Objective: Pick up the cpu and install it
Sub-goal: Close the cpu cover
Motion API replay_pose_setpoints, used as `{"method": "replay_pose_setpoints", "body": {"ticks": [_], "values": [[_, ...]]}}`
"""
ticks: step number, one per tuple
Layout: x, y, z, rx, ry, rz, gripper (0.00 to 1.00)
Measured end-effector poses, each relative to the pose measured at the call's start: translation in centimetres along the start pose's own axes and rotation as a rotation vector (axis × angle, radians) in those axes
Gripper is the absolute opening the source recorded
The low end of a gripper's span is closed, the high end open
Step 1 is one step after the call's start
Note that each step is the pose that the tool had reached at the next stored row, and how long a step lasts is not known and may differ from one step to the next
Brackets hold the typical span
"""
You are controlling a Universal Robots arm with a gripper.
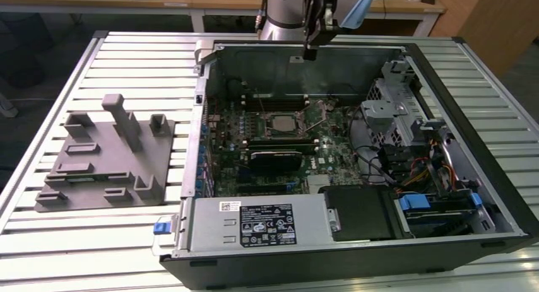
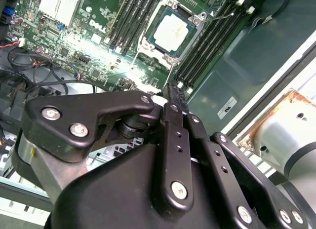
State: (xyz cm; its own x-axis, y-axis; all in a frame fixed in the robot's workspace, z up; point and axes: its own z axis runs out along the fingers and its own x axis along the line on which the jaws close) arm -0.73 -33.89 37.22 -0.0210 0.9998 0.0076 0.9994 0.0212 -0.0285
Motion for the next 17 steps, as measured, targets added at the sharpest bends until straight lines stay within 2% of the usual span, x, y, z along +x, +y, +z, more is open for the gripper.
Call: {"method": "replay_pose_setpoints", "body": {"ticks": [4, 9, 17], "values": [[-0.01, 0.26, 0.21, -0.0001, 0.0001, 0.0, 0.11], [-0.02, 0.36, 1.07, -0.0009, -0.0001, 0.0, 0.11], [-0.27, 0.38, 1.97, -0.0164, -0.0003, 0.0, 0.11]]}}
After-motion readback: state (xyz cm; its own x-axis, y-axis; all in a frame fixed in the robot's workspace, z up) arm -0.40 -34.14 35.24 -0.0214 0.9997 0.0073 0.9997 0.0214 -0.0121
